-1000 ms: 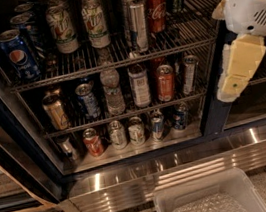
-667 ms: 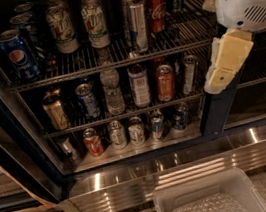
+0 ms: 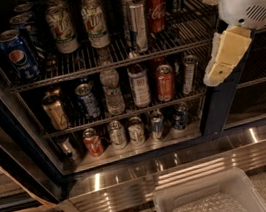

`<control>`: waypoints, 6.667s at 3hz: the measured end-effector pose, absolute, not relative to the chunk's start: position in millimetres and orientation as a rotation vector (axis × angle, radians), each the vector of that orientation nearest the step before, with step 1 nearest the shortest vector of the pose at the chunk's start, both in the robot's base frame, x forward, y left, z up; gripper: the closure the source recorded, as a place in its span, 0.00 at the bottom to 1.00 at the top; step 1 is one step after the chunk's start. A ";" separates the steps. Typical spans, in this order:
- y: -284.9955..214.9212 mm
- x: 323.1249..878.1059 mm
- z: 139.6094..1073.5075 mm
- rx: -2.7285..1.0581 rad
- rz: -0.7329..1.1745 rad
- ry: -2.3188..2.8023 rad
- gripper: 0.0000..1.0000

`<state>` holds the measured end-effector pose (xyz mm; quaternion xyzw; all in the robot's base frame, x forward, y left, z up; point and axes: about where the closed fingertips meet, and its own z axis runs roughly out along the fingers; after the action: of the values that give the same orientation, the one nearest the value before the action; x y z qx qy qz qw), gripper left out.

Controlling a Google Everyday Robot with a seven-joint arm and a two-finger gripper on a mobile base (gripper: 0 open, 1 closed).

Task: Pick coke can from top shelf of fridge

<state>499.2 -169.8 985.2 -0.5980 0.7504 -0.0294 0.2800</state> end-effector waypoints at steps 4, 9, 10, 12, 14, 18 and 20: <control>-202.2 554.6 996.7 -1.532 0.018 1.875 0.00; -178.3 555.8 968.8 -1.200 0.064 1.928 0.00; -173.9 580.7 965.4 -1.168 0.116 1.850 0.00; -175.9 591.8 965.5 -1.148 0.103 1.839 0.00; -179.8 625.0 963.3 -1.139 0.087 1.806 0.00; -177.5 663.4 955.3 -1.111 0.143 1.778 0.11; -175.0 664.3 956.8 -1.111 0.143 1.772 0.00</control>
Offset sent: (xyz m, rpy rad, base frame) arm 0.0650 -0.0523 0.0139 0.1773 -0.1031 0.0481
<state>664.3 -175.0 956.8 -0.4592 0.7325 0.0590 0.4991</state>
